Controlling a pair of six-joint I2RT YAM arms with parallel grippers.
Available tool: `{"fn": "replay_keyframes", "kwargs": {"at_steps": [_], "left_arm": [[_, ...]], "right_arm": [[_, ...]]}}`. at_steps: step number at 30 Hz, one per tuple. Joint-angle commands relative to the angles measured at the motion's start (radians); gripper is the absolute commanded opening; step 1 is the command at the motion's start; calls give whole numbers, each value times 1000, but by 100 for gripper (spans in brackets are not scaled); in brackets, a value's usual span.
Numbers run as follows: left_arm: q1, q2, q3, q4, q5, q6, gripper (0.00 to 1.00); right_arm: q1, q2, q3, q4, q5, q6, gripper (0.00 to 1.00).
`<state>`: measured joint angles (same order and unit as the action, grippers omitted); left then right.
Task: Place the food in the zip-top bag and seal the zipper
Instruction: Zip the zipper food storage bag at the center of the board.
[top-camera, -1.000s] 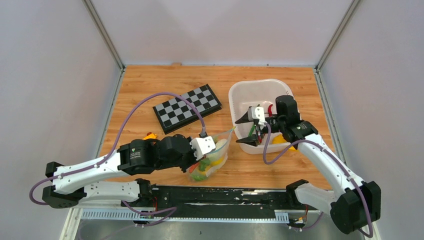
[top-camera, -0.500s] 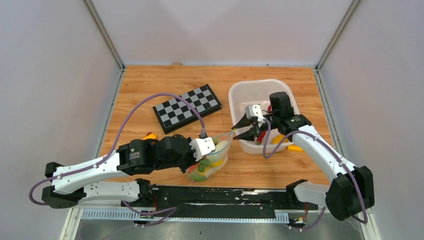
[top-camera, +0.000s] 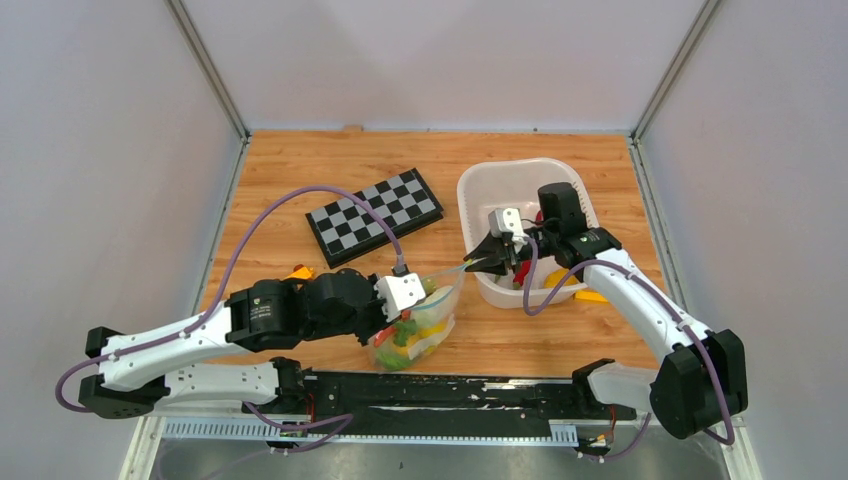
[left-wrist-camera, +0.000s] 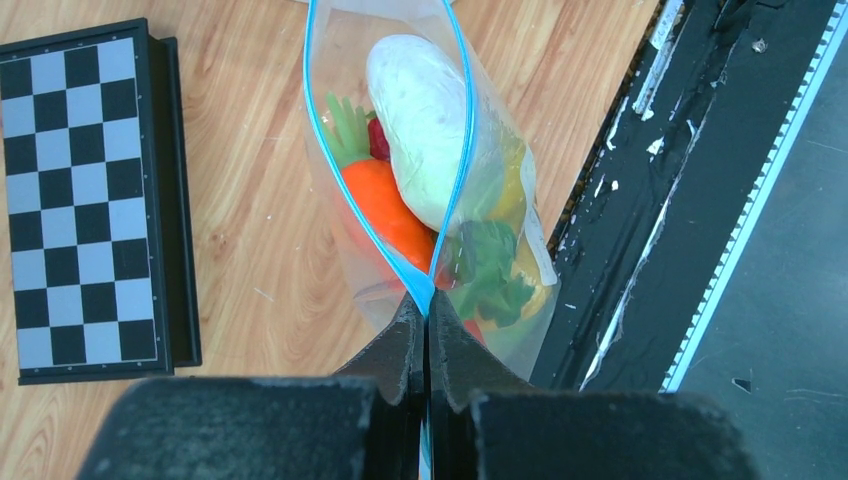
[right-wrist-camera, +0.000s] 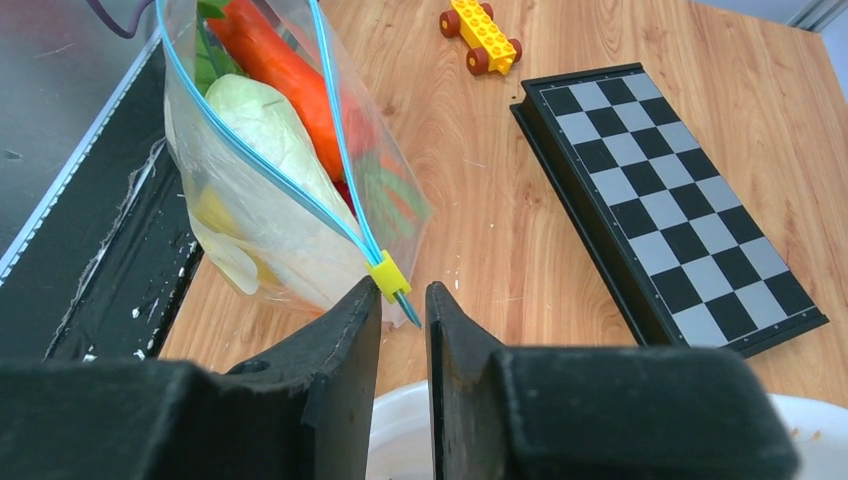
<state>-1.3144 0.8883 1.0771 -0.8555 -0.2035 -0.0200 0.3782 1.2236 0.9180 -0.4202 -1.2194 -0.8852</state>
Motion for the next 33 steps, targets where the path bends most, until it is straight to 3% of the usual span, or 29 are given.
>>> {"fn": "replay_keyframes", "kwargs": {"at_steps": [1,10,20,30,33], "left_arm": [[-3,-21,37,33,-11,7,0],[-3,-38,26,33,-14,-2,0],[-4,-42,20,38,-3,-3,0],[-3,-43,18,38,-9,-6,0],[-3,-43,17,40,-9,-8,0]], "right_arm": [[-2,-20,14,37,-5,-25,23],[-3,-44,-29,55,-4,-29,32],[-3,-42,-40,8,1,-75,32],[-6,-45,-44,21,-24,-78,21],[-6,-42,-42,17,-15,-77,4]]}}
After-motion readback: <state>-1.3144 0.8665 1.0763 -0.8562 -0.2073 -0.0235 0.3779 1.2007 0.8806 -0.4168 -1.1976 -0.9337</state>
